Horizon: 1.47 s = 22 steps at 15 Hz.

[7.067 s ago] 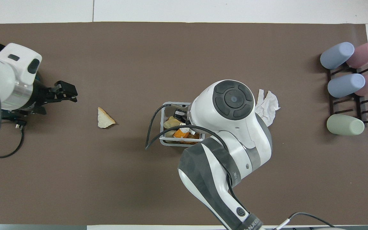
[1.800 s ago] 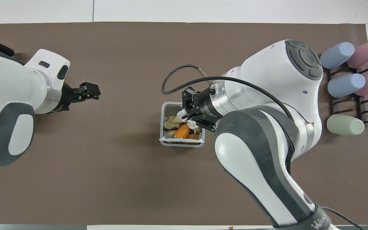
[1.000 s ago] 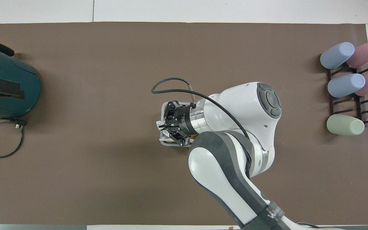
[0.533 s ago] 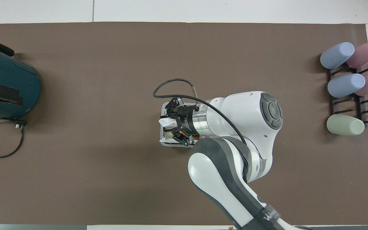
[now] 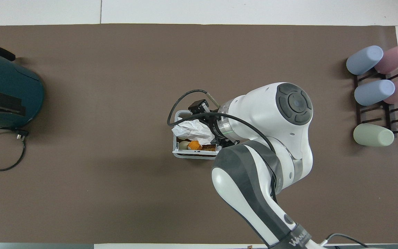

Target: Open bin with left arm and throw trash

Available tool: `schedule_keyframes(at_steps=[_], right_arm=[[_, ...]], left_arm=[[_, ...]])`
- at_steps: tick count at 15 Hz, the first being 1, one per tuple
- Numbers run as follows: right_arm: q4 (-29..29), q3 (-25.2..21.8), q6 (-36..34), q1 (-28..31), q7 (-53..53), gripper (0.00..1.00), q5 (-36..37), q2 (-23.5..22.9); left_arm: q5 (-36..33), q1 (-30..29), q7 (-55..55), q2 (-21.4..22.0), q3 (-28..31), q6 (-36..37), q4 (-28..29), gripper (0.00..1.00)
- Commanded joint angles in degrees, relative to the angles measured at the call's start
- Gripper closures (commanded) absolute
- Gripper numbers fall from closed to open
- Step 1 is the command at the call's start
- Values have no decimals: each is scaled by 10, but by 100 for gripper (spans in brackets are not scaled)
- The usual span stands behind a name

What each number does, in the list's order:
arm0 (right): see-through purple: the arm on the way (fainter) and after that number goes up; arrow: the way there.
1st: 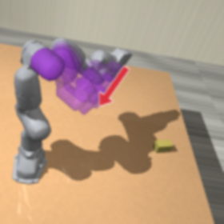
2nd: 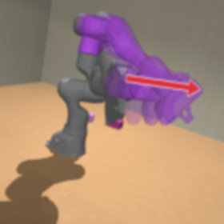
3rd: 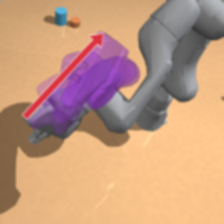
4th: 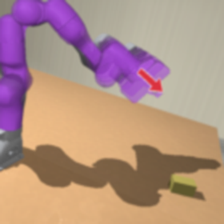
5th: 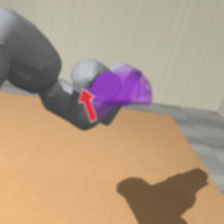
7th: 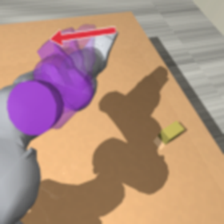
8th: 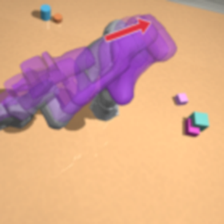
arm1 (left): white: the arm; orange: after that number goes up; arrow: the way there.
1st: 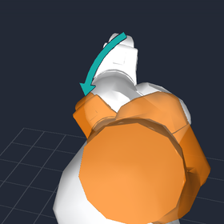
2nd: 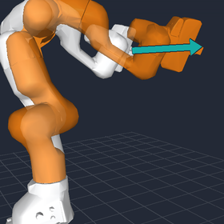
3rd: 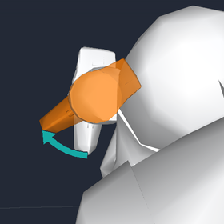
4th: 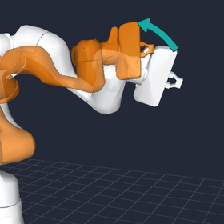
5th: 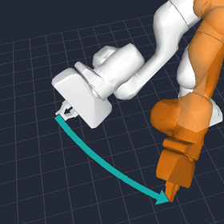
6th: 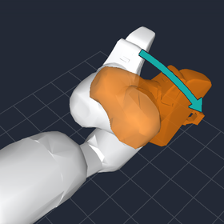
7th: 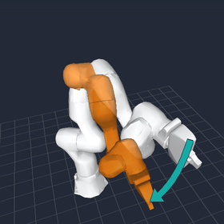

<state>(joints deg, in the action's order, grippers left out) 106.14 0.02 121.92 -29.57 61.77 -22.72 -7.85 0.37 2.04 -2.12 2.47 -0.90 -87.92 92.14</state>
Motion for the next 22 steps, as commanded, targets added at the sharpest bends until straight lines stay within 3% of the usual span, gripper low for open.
schedule_keyframes(at_steps=[1, 6, 12, 16, 22], right_arm=[[-44, 0, -70, 28, -120, 0, 68, -13], [-86, 0, -154, 68, -311, 0, 189, -12], [-148, -1, -287, 151, -471, 0, 228, 18], [-186, -4, -381, 203, -519, 0, 253, 48], [-162, 10, -406, 257, -589, 0, 273, 71]], left_arm=[[-12, -5, 9, 5, -4, 7, 5, 0], [-13, -5, 9, 5, -3, 10, 5, 0], [-30, 2, 28, 4, -5, 12, 3, 0], [-35, -1, 30, 4, -6, 6, 2, 0], [-32, 1, 3, 3, -7, -1, -3, 0]])
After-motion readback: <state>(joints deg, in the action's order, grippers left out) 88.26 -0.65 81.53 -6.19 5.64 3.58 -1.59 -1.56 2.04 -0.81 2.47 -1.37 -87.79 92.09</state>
